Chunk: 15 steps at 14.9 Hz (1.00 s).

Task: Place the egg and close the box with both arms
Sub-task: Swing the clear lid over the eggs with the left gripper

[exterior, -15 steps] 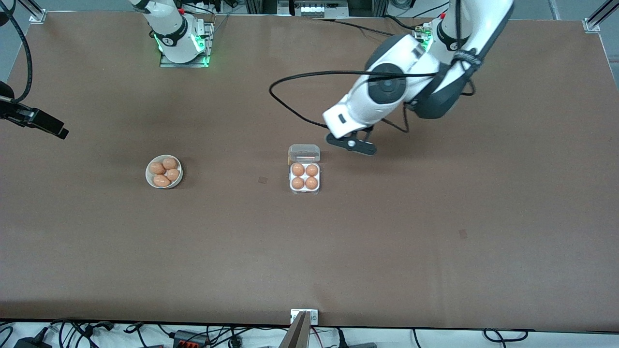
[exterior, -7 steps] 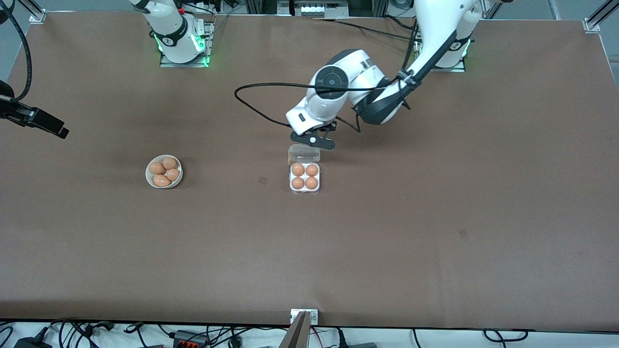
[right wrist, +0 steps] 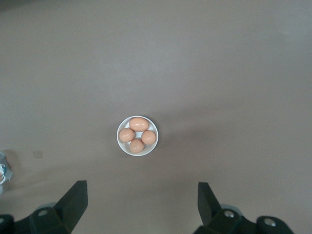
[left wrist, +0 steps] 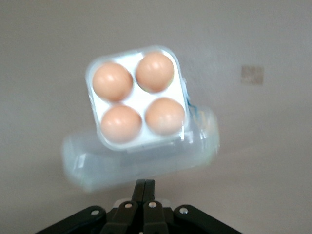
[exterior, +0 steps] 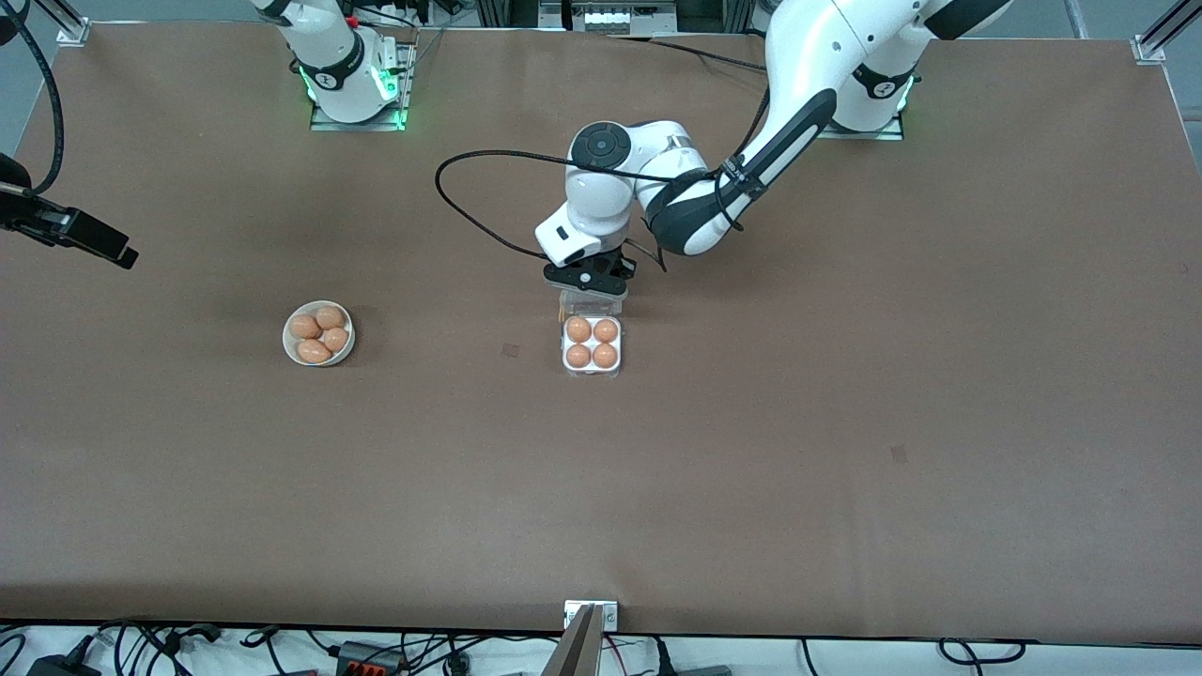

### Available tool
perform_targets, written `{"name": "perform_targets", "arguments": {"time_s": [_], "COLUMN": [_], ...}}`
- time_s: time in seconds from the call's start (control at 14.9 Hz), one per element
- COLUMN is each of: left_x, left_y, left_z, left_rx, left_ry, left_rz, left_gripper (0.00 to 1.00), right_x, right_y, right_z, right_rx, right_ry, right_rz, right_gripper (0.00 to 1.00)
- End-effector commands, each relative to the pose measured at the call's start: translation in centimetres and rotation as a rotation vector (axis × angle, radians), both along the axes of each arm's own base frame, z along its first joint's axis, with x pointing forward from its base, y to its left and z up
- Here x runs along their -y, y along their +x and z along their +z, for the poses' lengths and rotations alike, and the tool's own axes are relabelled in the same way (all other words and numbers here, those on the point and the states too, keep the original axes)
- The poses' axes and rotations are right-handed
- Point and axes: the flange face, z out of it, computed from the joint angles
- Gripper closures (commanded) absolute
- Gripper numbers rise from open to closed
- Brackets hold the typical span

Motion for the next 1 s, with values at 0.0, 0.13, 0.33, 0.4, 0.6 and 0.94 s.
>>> {"name": "perform_targets", "arguments": {"time_s": [0.0,0.13,0.33,0.4,0.6,0.94], "left_x": [-0.8,-1.8,-2.4,-3.2,-5.6,-12.5], "left_y": [2.8,4.8,4.4,4.6,4.3,6.8], "left_z": [2.5,3.6,4.4,4.9,6.8,11.5], "left_rx": [0.070,0.086,0.076,0.060,0.002,-0.133], "left_ry": [-0.020,-0.035,0.011,0.061,0.216,0.443], "left_rz": [0.033,0.069,0.062,0.067,0.043,-0.199], "left_gripper": [0.99,0.99,0.99,0.99,0.99,0.97], "right_x": [-1.5,-1.6,-1.4,-1.6,-2.6,-3.2], "right_y": [-0.2,-0.2,-0.2,-0.3,-0.1,-3.2], "right_z": [-0.2,-0.2,-0.8,-0.7,-0.8,-0.5], "right_rx": [-0.013,-0.012,-0.023,-0.022,-0.011,0.025], "right_ry": [0.009,0.007,-0.013,-0.013,-0.014,-0.023], "right_rz": [0.123,0.145,0.157,0.174,0.198,0.207], "right_gripper": [0.00,0.00,0.00,0.00,0.00,0.00]}}
